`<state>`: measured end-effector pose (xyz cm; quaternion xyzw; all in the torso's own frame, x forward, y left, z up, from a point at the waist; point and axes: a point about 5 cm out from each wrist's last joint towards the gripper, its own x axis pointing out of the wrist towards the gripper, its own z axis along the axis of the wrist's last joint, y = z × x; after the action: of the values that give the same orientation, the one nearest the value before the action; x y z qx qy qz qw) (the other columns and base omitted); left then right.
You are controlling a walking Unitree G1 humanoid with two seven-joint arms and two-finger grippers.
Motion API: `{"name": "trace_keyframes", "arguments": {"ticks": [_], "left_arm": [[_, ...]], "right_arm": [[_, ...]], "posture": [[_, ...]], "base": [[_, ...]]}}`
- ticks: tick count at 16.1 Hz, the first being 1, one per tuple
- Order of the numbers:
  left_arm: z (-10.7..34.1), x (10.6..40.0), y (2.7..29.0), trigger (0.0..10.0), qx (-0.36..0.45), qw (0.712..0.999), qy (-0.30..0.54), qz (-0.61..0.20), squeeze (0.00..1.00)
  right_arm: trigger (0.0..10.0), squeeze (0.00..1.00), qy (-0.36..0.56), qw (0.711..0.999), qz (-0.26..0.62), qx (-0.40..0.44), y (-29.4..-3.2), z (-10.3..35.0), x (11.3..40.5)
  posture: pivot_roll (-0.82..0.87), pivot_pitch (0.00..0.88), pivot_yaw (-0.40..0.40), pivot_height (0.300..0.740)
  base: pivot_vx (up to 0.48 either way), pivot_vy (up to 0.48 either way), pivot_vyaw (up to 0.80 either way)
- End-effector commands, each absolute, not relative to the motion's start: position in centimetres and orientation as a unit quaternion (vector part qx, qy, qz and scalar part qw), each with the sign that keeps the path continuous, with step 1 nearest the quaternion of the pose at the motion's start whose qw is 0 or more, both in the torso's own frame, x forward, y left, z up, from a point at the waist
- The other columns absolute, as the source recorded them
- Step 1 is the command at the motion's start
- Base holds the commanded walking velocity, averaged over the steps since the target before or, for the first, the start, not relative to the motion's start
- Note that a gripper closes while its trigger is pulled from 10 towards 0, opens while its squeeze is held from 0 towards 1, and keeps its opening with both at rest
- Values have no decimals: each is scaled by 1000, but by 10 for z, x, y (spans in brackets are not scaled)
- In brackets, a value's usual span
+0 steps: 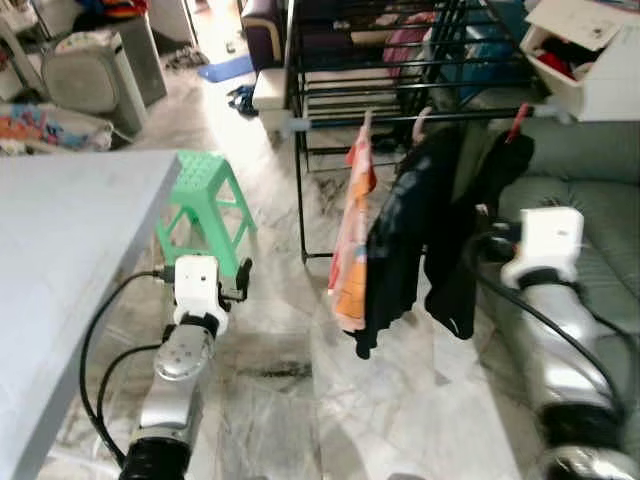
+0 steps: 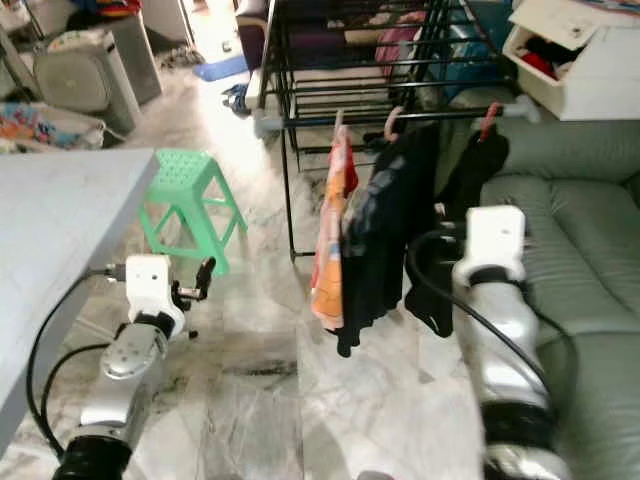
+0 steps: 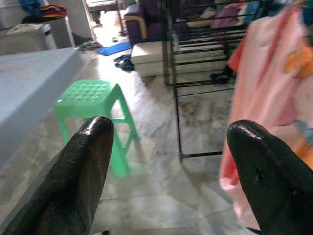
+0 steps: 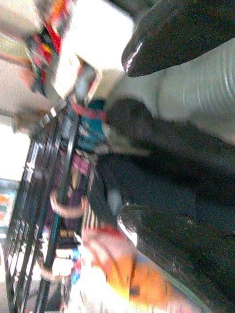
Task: Hang hanger
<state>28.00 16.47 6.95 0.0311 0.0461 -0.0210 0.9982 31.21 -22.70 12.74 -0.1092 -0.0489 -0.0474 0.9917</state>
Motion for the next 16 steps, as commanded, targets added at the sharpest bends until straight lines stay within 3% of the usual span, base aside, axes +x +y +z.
{"name": "trace_keyframes", "arguments": {"ticks": [1,4,7,10,16], "left_arm": [[67,279,169,10000,33,998,52,-17,0],[65,275,174,10000,35,998,56,-5,0],[61,270,176,10000,37,997,65,-6,0],[64,271,175,10000,29,998,55,-19,0],[69,270,175,10000,36,998,41,-25,0]], "right_arm": [[10000,0,-18,996,-51,-74,-222,111,313],[10000,0,50,997,-45,-29,-205,63,285],[10000,0,69,995,-74,-11,-210,44,254],[10000,0,65,996,-62,-15,-214,46,252],[10000,0,27,998,-13,-48,-200,65,264]], "posture": [[-19,0,42,740],[-8,0,37,740],[-25,0,48,740],[-34,0,48,740],[-28,0,41,740]], "base": [[0,0,0],[0,0,0],[0,0,0],[0,0,0],[283,388,0]]}}
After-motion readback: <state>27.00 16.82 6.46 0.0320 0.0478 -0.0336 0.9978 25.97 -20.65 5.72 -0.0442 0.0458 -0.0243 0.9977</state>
